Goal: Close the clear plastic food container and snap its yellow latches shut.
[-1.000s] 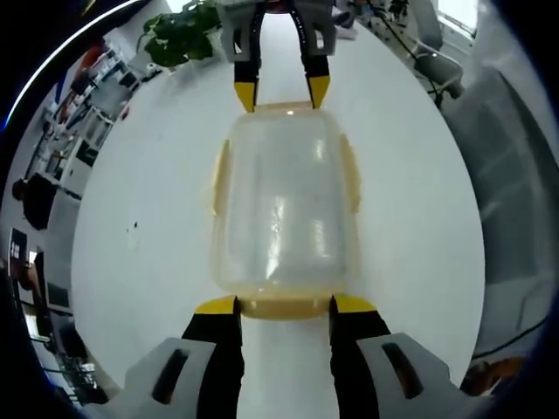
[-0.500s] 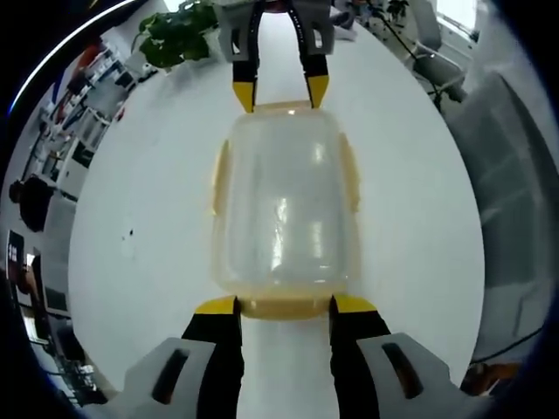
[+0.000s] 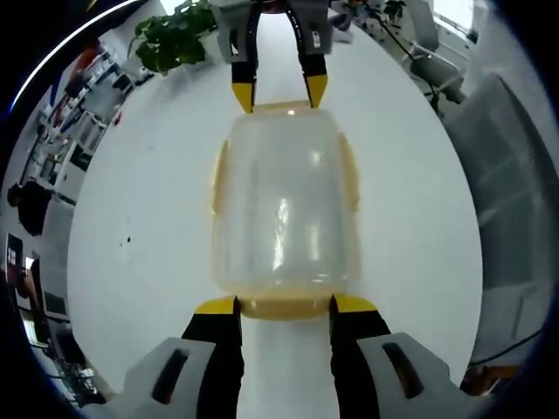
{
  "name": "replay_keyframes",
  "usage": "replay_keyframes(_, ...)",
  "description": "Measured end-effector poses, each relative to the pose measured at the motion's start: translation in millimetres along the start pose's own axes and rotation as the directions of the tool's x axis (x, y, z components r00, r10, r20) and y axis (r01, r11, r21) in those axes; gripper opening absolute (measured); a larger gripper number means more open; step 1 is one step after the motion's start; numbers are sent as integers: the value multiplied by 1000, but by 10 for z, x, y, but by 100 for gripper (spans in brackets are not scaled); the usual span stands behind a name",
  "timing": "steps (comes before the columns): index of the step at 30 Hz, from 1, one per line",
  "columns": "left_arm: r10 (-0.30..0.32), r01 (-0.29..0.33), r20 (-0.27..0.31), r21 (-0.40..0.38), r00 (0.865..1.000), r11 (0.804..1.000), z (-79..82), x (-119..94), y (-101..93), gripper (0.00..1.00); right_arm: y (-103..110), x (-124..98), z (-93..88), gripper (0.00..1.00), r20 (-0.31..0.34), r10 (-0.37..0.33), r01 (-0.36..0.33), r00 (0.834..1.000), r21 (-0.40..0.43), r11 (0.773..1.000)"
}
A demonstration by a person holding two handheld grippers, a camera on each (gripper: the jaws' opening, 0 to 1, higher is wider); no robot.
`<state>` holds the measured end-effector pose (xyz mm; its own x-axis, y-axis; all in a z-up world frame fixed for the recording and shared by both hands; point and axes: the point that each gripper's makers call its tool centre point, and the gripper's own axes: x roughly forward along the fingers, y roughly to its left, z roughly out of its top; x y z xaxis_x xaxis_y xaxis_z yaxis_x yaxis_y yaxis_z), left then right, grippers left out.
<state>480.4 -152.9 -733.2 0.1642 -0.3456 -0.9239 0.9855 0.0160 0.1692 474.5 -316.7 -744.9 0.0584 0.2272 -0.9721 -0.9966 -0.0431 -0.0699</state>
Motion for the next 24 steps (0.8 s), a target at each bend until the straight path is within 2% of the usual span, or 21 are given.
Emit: replay_keyframes(24,-51,51,5,-27,999,998,-49,75,-30,37,31,42,8,37,7,25,-25,1000,16,1000)
